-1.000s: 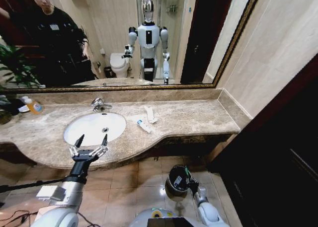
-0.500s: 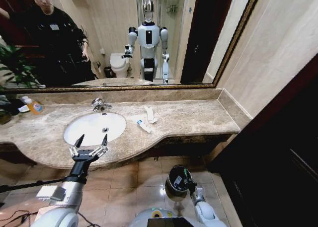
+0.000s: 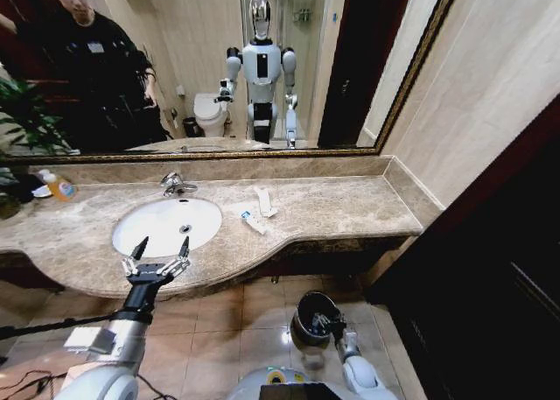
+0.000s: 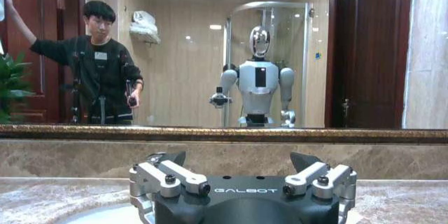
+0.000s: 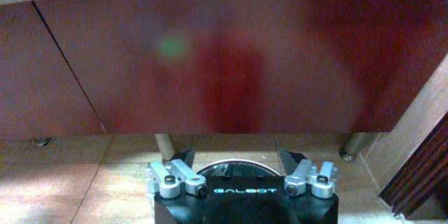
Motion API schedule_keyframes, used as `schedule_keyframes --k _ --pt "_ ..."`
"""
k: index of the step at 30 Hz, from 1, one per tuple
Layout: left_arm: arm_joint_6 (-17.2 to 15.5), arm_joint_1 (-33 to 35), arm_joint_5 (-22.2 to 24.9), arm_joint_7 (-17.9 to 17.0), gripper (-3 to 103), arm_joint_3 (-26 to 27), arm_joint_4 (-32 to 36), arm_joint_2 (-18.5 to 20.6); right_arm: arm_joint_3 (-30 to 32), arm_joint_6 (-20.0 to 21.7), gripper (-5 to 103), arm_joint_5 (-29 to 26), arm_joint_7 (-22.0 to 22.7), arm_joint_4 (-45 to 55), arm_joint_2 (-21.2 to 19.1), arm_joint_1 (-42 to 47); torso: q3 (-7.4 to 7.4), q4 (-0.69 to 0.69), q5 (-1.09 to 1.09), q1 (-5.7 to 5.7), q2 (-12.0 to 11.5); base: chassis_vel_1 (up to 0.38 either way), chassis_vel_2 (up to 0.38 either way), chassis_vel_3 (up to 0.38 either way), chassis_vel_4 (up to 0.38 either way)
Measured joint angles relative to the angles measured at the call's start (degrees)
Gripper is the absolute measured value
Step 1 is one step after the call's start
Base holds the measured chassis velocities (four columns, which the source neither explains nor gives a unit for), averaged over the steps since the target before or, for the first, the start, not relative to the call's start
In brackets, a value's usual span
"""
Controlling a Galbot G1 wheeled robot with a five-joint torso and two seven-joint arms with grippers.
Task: Pick up the trash from the sink and place it in the trash bin.
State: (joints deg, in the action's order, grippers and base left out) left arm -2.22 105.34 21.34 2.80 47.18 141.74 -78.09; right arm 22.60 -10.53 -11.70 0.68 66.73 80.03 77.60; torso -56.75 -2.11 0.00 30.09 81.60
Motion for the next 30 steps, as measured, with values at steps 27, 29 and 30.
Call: schedule_keyframes --k 27,29,30 --pt "0.0 0.0 0.0 0.0 100 0.0 -0.01 0.0 0.47 0.13 100 -0.74 2.26 17.46 -1.29 6.76 0.0 0.0 0.0 0.0 0.0 0.0 0.0 0.0 0.0" --pt "0.0 0.0 0.0 0.0 100 0.0 0.0 0.0 0.42 -0.11 100 -0.64 2.32 23.33 -1.14 8.76 0.0 0.0 0.0 0.0 0.0 0.0 0.0 0.0 0.0" --pt "0.0 0.0 0.0 0.0 100 0.0 0.0 0.0 0.42 -0.11 100 -0.64 2.32 23.33 -1.14 8.76 0.0 0.0 0.0 0.0 0.0 0.0 0.0 0.0 0.0"
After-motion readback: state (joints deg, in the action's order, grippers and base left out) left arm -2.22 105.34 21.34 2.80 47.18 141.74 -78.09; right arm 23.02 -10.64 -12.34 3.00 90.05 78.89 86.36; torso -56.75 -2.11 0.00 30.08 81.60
